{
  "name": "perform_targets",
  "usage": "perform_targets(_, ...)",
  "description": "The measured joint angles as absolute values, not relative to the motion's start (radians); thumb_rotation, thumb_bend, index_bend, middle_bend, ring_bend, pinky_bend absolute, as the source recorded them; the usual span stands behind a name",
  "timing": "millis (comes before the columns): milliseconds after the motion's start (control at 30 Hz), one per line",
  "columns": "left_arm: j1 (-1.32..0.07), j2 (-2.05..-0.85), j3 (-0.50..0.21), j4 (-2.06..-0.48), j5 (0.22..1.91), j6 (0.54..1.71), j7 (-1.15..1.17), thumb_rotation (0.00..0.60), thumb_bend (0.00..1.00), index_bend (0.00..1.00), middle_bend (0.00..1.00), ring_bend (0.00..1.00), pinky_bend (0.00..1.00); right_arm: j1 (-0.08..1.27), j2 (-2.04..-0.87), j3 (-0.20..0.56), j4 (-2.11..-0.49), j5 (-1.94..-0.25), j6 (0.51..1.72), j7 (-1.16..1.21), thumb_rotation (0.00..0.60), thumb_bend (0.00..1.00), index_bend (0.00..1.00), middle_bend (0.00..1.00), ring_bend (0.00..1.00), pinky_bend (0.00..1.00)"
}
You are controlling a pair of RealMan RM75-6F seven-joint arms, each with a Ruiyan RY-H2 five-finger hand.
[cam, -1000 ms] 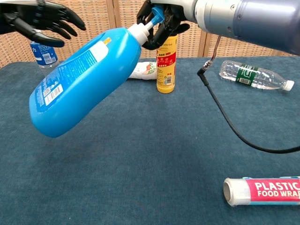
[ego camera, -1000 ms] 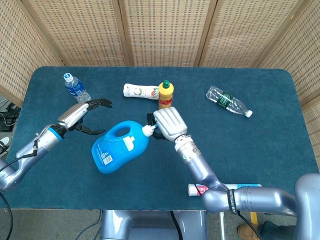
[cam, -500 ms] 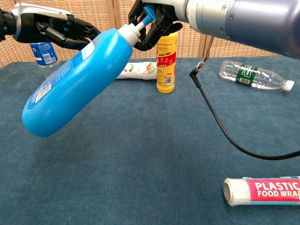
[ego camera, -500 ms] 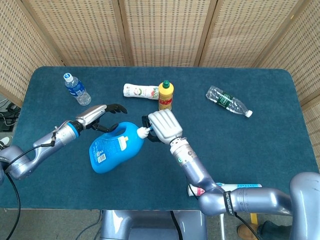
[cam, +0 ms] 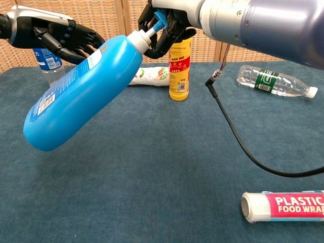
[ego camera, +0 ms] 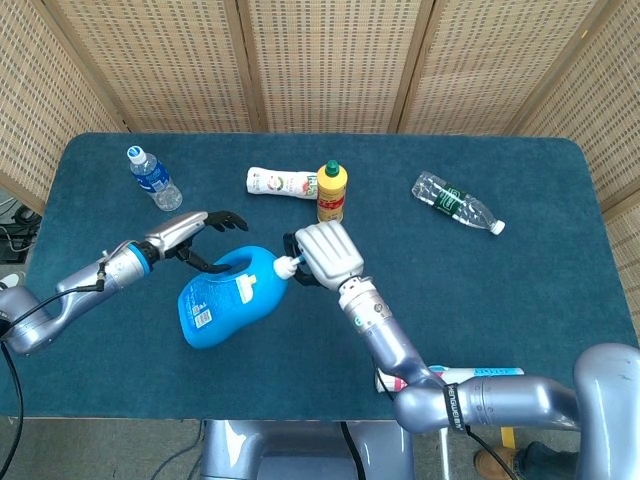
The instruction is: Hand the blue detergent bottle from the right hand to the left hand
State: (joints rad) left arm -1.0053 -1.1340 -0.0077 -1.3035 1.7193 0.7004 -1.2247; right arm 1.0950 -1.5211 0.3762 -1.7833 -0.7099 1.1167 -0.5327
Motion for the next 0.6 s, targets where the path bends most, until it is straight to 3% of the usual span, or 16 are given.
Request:
perform_targets(367, -1.044, -1.176, 0.037, -1.302, 1.721, 0.694, -1.289, 0.600, 0.30, 0.28, 0.25, 0.25, 0.33, 1.095, -1.518, 0.384, -1.790, -0.717, 1.117, -0.517, 0.600, 1.00, 0.68, 0.72, 0.87, 1.00)
perform_targets(467, -1.052, -1.186, 0.046, -1.297, 1.721, 0.700, -1.329, 0.600, 0.33, 0.34, 0.33, 0.31, 0.43, 1.093, -1.517, 0.386, -1.790, -0.717, 1.115, -0.509, 0.600, 1.00, 0.68, 0.72, 0.87, 1.00)
perform_targets(600, -1.069, -1.204, 0.068, -1.275, 1.735, 0.713, -1.377, 0.600, 0.43, 0.53, 0.53, 0.42, 0.54, 1.090, -1.513, 0.386, -1.790, -0.721, 1.111, -0.499, 0.600, 1.00, 0.68, 0.72, 0.87, 1.00)
